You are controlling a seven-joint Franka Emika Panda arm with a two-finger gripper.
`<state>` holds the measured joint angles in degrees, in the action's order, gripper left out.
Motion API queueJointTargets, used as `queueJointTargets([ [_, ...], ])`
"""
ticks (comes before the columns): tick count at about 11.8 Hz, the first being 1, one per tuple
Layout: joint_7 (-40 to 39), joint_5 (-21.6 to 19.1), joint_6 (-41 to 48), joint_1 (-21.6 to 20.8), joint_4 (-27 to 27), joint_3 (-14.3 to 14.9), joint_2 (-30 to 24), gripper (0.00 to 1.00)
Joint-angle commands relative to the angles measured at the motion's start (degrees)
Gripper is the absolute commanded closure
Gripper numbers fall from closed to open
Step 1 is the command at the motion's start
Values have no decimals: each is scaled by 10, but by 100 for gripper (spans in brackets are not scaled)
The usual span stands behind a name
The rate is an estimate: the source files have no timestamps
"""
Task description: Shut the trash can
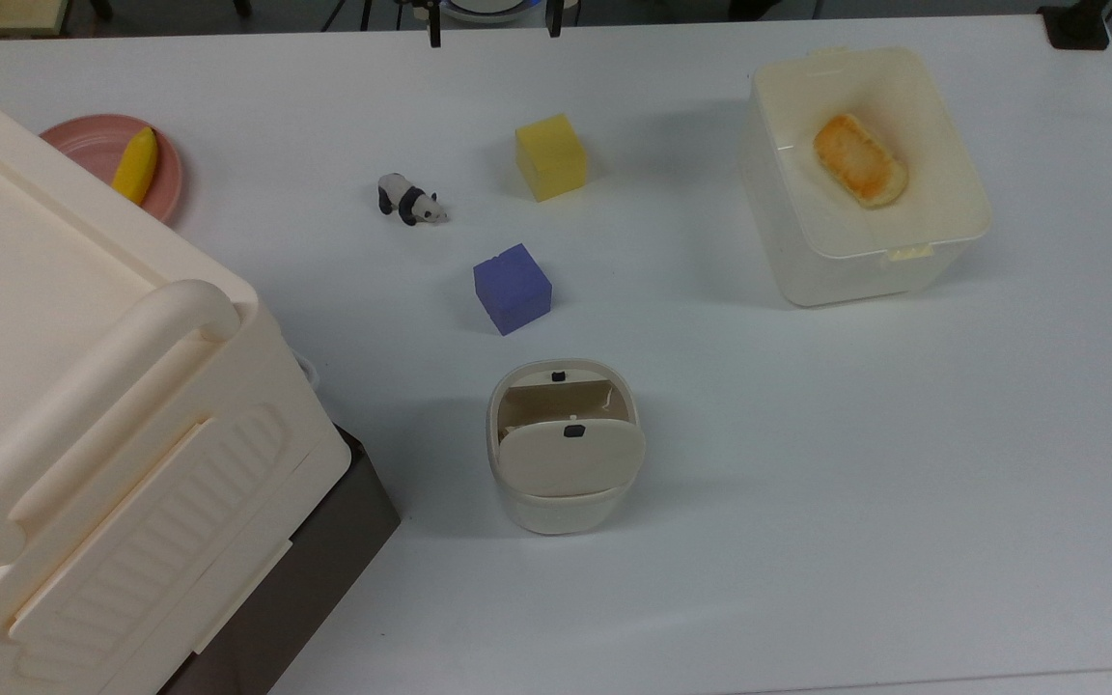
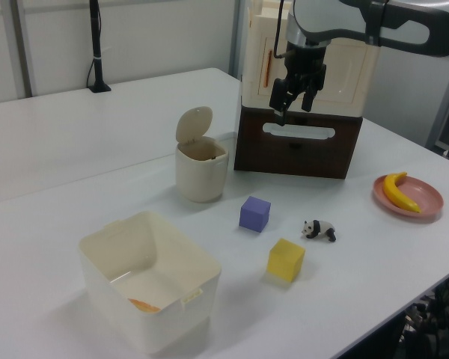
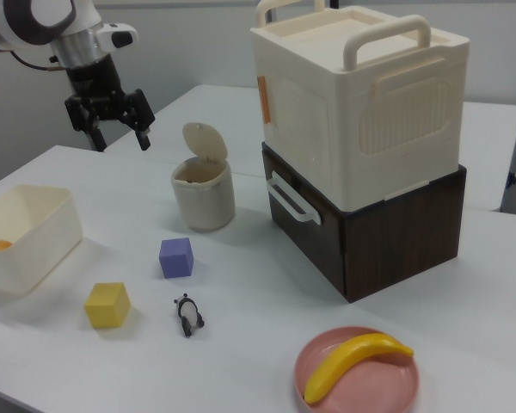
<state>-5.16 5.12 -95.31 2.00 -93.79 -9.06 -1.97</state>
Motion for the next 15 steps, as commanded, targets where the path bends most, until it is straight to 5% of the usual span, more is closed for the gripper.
queueJointTargets([
  [1, -12, -12, -8, -2, -10, 3, -7, 0],
  [13, -9, -12, -12, 0, -10, 3, -5, 0],
  [14, -17, -12, -13, 1, -10, 3, -4, 8],
  [15, -20, -12, -13, 1, -10, 3, -3, 47],
])
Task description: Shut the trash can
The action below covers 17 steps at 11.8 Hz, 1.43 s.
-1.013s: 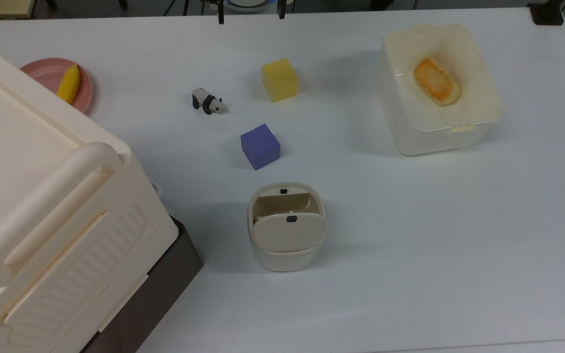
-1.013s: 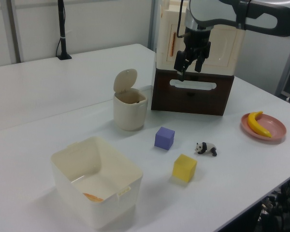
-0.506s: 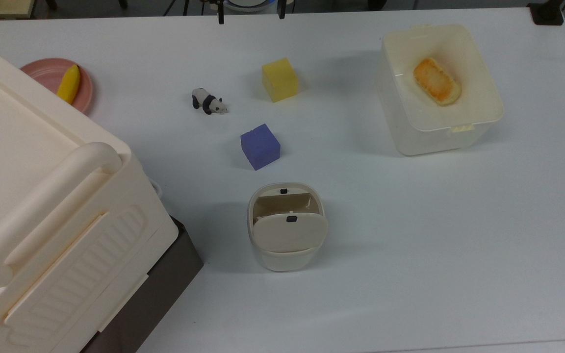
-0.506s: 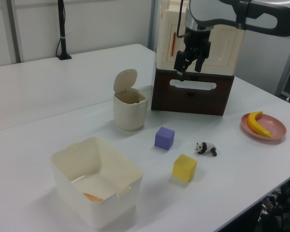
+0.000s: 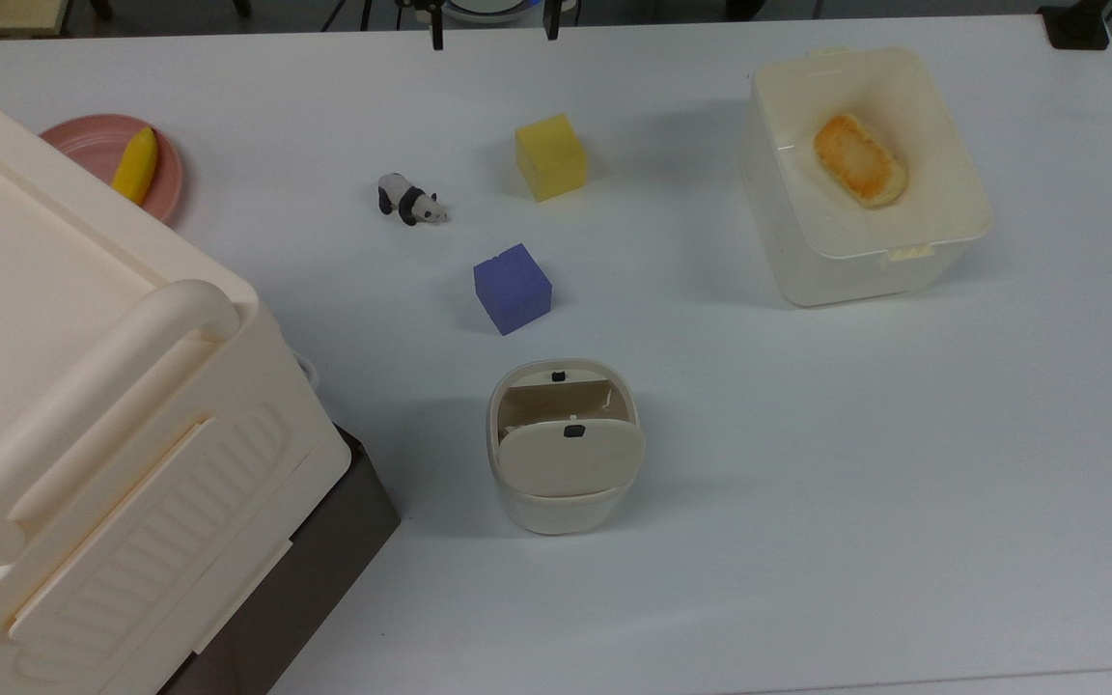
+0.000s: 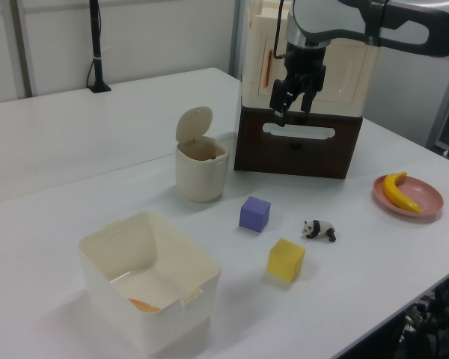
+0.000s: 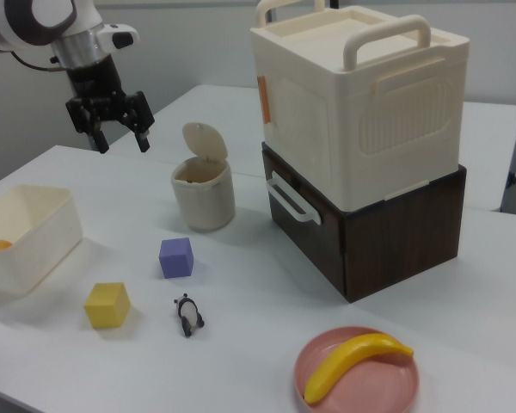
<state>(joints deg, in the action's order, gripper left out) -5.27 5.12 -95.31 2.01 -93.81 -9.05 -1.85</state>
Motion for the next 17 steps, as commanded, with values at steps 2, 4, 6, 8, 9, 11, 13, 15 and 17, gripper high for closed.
queueJointTargets([
  [2, -52, -12, -10, 3, -10, 3, -4, 100],
  [4, -62, -13, -12, 4, -10, 3, -4, 100],
  [6, -67, -13, -12, 5, -10, 3, -4, 100],
  [8, -67, -13, -12, 5, -10, 3, -4, 100],
  [9, -67, -13, -13, 5, -10, 3, -4, 100],
  [11, -67, -14, -26, 4, -4, 3, 3, 100],
  [13, -68, -14, -104, 4, -5, 3, 10, 100],
  [15, -96, -13, -194, 4, -4, 3, 36, 100],
  [17, -126, -15, -275, 12, 9, 3, 80, 100],
])
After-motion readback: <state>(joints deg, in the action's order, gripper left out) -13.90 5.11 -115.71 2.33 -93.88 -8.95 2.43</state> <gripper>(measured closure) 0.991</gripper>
